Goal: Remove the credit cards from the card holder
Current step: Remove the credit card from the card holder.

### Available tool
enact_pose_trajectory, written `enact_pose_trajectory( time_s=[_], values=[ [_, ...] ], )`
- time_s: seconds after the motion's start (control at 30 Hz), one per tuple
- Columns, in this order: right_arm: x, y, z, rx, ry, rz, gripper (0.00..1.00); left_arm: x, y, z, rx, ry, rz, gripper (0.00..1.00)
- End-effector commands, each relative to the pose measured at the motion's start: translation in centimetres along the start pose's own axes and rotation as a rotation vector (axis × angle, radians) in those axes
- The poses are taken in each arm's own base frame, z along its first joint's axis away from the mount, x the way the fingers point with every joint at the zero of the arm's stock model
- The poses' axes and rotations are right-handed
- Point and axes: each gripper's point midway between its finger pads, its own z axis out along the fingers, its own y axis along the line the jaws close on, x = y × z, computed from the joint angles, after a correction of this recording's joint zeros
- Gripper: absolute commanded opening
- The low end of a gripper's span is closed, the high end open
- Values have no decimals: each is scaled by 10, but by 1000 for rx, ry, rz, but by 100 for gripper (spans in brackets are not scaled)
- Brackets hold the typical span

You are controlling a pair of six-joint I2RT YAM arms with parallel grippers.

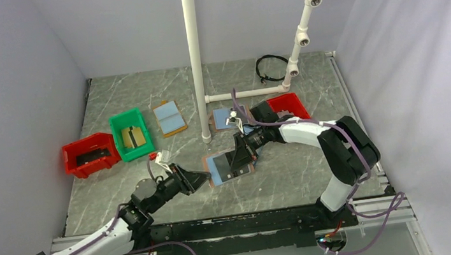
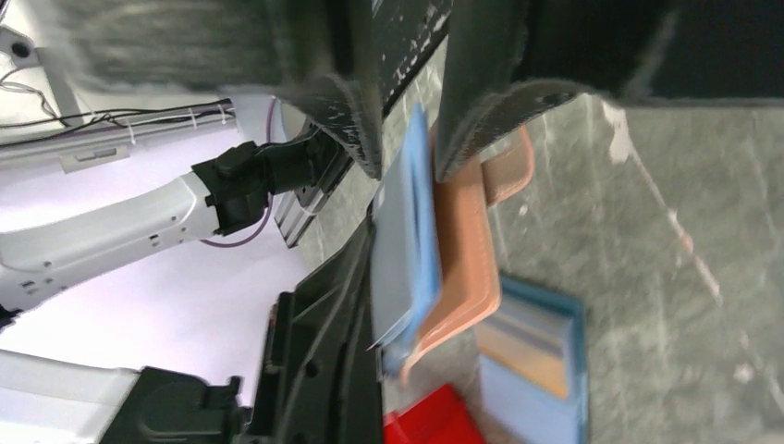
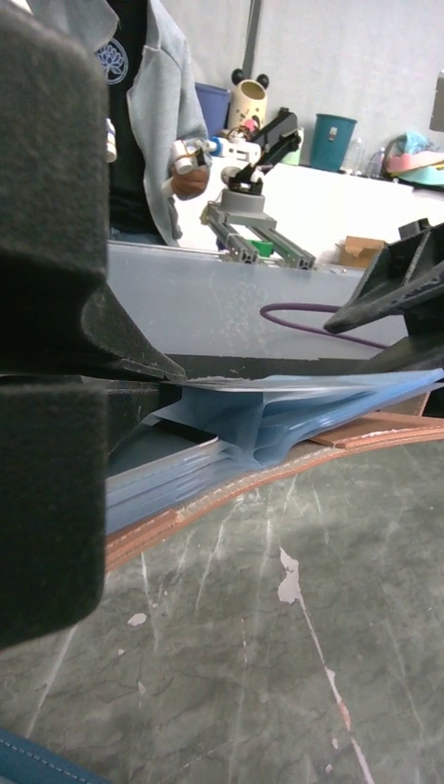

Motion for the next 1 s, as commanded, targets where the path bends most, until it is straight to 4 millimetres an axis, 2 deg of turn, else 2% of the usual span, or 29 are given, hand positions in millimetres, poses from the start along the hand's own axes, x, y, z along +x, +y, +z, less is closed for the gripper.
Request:
enact_pose_trajectory(
  time_s=[0.0, 0.17, 0.33, 0.43, 0.67, 0.87, 0.97],
  values=[
    [-7, -5, 1, -23, -3, -26, 0, 15, 23, 2, -124, 92, -4, 39],
    [-9, -1, -3, -42, -5, -63, 0, 24, 37, 3, -180, 133, 6, 58],
    [-12, 1, -8, -60, -15, -73, 0, 27, 47, 1, -213, 137, 22, 64],
    [-11, 2, -8, -67, -18, -72, 0, 25, 39, 2, -158, 116, 24, 67],
    [-11, 2, -8, -74, -17, -65, 0, 17, 2, 9, 31, 97, 52, 68],
    [-12, 6, -8, -86, -17, -70, 0, 16, 4, 18, 16, 95, 28, 65],
    [-12, 7, -8, -91, -18, -74, 0, 16, 5, 21, 18, 91, 19, 57]
  ],
)
